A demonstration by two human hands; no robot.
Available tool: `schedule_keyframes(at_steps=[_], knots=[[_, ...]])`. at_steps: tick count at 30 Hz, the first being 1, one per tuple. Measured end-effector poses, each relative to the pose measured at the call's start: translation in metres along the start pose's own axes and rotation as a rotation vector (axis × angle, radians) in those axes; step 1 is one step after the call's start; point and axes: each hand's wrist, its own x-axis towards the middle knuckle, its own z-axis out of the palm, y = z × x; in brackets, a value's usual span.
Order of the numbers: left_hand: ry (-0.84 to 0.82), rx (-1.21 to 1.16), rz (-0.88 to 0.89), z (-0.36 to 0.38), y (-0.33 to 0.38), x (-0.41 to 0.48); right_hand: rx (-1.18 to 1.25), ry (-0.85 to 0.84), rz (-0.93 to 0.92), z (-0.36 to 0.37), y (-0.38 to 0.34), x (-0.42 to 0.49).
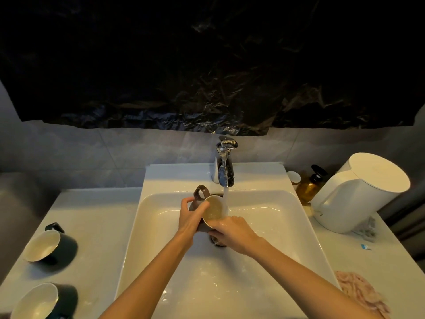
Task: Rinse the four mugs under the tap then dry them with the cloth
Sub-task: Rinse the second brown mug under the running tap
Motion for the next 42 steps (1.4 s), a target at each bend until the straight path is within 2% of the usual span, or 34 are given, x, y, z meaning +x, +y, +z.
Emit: schedule_keyframes(at_steps=[3,4,5,7,9,10,13,15,18,20,21,23,25,27,29,31,37,40,42], knots=[[-0.044,0.066,-0.014,-0.002,0.001,0.004,-0.352,-0.081,0.002,-0.017,0.012,0.005],[-0.054,0.036,-0.023,-0.001,0.0,0.002,-0.381,-0.102,0.0,-0.021,0.01,0.008],[-0.056,-0.018,-0.025,0.0,-0.002,0.0,-0.349,-0.114,0.007,-0.023,0.004,0.011],[-0.043,-0.115,-0.014,0.003,-0.008,-0.004,-0.131,-0.051,0.021,-0.022,-0.011,0.014],[-0.02,-0.118,0.008,0.003,-0.009,-0.005,0.031,-0.028,0.005,-0.019,-0.016,0.012],[-0.008,-0.08,0.022,0.002,-0.007,-0.004,0.038,-0.067,-0.012,-0.018,-0.011,0.01],[-0.021,0.101,0.078,-0.002,-0.003,0.003,-0.234,-0.186,0.008,-0.024,0.013,0.009],[-0.036,0.088,0.061,0.0,0.001,0.0,-0.332,-0.176,0.008,-0.027,0.014,0.012],[-0.009,-0.099,0.004,0.003,0.003,-0.004,-0.124,-0.107,0.003,-0.021,-0.007,0.016],[0.018,-0.029,0.063,0.001,0.002,0.0,0.031,-0.078,-0.018,-0.014,-0.008,0.012],[0.007,0.036,0.085,-0.001,0.002,0.003,-0.007,-0.1,-0.021,-0.014,-0.002,0.009],[-0.035,0.122,0.072,-0.004,0.004,0.005,-0.236,-0.142,0.022,-0.02,0.009,0.009],[-0.071,0.116,0.025,-0.003,0.006,0.003,-0.389,-0.143,0.046,-0.026,0.011,0.014],[-0.077,0.082,0.037,0.0,0.004,0.0,-0.347,-0.136,0.063,-0.025,0.001,0.017],[-0.053,0.037,0.046,0.0,-0.001,-0.003,-0.196,-0.135,0.08,-0.015,-0.004,0.016],[-0.04,0.077,0.075,-0.002,-0.004,-0.002,-0.101,-0.136,0.081,-0.008,-0.001,0.009],[-0.158,0.281,0.073,-0.004,0.012,0.006,-0.406,-0.166,0.071,-0.023,0.006,0.008],[-0.176,0.277,0.047,-0.003,0.016,0.006,-0.38,-0.18,0.069,-0.02,0.002,0.008],[-0.17,0.207,0.013,-0.002,0.014,0.002,-0.288,-0.11,0.056,-0.017,0.004,0.005]])
